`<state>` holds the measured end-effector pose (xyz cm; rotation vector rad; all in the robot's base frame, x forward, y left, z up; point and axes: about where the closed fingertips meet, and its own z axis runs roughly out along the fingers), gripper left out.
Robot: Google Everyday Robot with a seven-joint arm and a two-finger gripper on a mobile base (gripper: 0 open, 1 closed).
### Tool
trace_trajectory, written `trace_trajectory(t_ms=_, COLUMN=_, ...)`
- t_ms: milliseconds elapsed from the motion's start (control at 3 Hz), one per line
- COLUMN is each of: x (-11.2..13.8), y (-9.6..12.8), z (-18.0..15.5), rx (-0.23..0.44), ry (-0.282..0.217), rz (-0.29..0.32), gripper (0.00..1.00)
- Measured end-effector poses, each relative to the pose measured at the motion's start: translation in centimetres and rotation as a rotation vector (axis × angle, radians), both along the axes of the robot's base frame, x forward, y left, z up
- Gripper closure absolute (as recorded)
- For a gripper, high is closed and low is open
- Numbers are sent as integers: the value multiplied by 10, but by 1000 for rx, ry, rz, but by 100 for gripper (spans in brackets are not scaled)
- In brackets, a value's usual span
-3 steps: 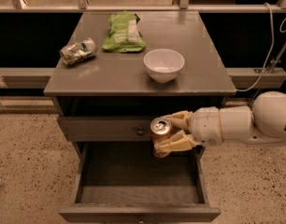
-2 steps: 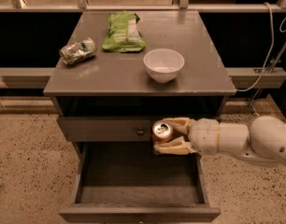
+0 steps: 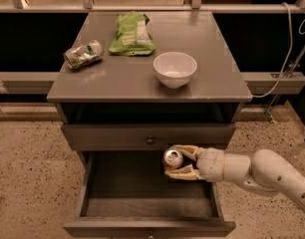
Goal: Place orange can into middle drawer
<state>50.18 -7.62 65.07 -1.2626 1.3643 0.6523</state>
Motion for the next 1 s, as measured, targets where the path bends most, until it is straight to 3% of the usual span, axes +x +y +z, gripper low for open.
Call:
trace_trajectory(t_ms=333, x=-3, y=-11, z=-71, rx=13, ry=147, rz=-27, gripper=100)
trace_trajectory(t_ms=667, x=-13, y=-17, z=-123, rx=30, ry=260, rz=-41, gripper=100)
trace_trajectory(t_ms=1000, x=-14, y=-16, z=-161, rx=32, ry=312, rz=-77, gripper=100)
